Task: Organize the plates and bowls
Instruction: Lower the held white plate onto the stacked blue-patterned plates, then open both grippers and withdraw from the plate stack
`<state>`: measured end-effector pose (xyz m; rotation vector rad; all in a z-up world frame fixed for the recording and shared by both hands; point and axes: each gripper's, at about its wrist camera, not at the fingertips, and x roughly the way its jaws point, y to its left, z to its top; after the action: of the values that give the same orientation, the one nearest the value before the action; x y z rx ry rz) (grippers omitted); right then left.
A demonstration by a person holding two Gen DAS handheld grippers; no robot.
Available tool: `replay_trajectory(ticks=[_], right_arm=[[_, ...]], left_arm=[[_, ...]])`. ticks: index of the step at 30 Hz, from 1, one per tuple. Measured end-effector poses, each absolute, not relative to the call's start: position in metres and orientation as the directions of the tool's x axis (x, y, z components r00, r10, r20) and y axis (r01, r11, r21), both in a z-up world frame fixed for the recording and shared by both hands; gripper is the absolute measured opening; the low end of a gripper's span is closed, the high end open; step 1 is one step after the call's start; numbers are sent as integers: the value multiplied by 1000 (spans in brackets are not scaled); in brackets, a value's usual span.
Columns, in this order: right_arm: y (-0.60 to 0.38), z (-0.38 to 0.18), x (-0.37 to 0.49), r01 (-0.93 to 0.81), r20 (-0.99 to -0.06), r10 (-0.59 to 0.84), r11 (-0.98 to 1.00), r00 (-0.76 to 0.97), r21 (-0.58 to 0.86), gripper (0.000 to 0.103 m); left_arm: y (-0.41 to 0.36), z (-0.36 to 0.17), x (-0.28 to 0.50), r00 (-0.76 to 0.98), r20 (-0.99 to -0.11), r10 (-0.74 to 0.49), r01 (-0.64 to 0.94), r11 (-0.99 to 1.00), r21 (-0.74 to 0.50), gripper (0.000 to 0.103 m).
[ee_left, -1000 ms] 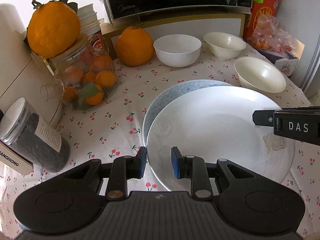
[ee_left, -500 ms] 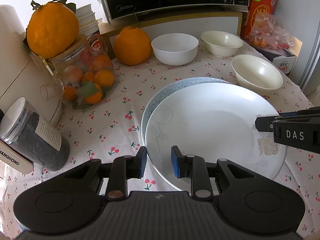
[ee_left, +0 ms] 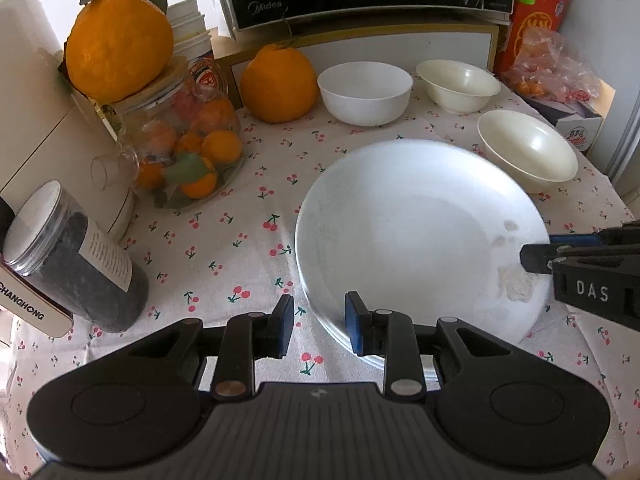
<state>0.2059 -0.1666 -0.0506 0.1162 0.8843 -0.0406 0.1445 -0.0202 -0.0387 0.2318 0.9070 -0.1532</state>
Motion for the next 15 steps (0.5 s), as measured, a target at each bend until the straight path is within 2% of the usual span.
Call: replay_trajectory(ticks=[4, 11, 13, 15], right_arm=[[-167, -51, 207, 86, -779, 20, 992, 627, 95, 17], [-173, -51, 205, 93, -775, 69, 982, 628, 163, 24], [-175, -50, 205, 96, -775, 76, 980, 627, 173, 24], [-177, -48, 204, 97, -774, 89, 977, 627, 191, 26]], left_arm=[[-20, -38, 145, 606, -795, -33, 226, 965, 132, 27], [-19, -37, 146, 601, -798, -40, 216, 970, 114, 29], [-18, -35, 146, 601, -798, -42, 212, 971, 108, 31], [-18, -34, 145, 601, -798, -46, 208, 973, 101, 38]])
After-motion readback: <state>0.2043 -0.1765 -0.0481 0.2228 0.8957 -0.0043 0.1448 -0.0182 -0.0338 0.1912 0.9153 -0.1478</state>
